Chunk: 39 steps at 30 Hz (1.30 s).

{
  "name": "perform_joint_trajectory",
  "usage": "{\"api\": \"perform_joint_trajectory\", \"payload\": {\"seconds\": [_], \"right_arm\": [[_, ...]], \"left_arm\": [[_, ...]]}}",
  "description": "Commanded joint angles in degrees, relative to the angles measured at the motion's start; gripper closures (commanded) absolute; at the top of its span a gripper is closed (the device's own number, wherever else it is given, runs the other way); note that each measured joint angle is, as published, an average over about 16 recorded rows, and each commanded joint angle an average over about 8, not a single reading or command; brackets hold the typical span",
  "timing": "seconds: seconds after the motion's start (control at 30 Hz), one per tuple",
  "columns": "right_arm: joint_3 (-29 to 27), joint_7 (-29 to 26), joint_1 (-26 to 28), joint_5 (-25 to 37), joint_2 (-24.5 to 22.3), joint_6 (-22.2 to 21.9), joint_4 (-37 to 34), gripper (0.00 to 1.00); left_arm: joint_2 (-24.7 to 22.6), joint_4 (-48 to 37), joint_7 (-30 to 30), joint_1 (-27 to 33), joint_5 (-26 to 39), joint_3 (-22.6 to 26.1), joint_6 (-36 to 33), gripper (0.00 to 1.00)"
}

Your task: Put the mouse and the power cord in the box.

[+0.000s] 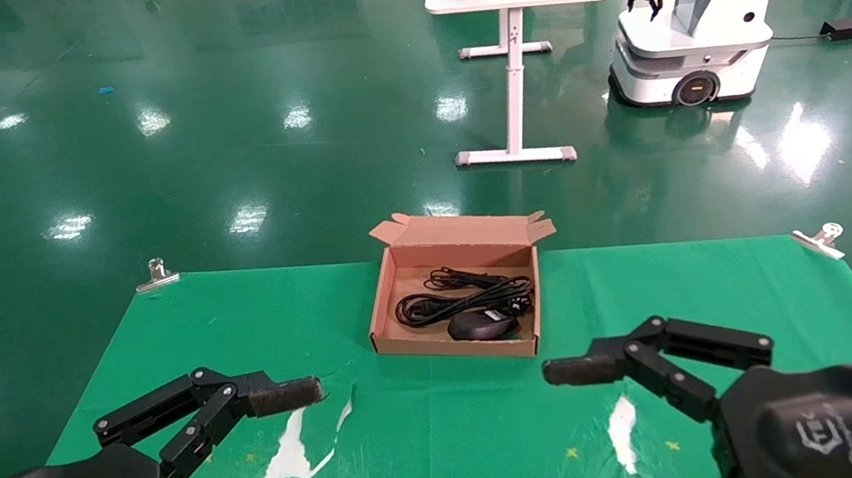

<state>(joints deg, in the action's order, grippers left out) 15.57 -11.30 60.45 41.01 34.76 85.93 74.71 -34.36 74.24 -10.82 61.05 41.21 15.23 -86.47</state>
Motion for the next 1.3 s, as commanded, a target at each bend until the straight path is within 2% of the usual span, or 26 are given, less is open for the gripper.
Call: {"api": "perform_joint_trajectory", "payload": {"seconds": [0.03,1.3], "right_arm": [[-0.2,-0.2,-0.5,-0.4,-0.1,0.1,0.5,0.0],[0.5,0.7,1.2,0.9,0.3,-0.3,-1.3,0.0]], "left_arm": [[0.2,0.2,0.0,-0.1,-0.2,-0.2,-0.2,0.0],[-0.6,-0.6,0.1,0.5,0.6,0.7,0.8,0.0]]}}
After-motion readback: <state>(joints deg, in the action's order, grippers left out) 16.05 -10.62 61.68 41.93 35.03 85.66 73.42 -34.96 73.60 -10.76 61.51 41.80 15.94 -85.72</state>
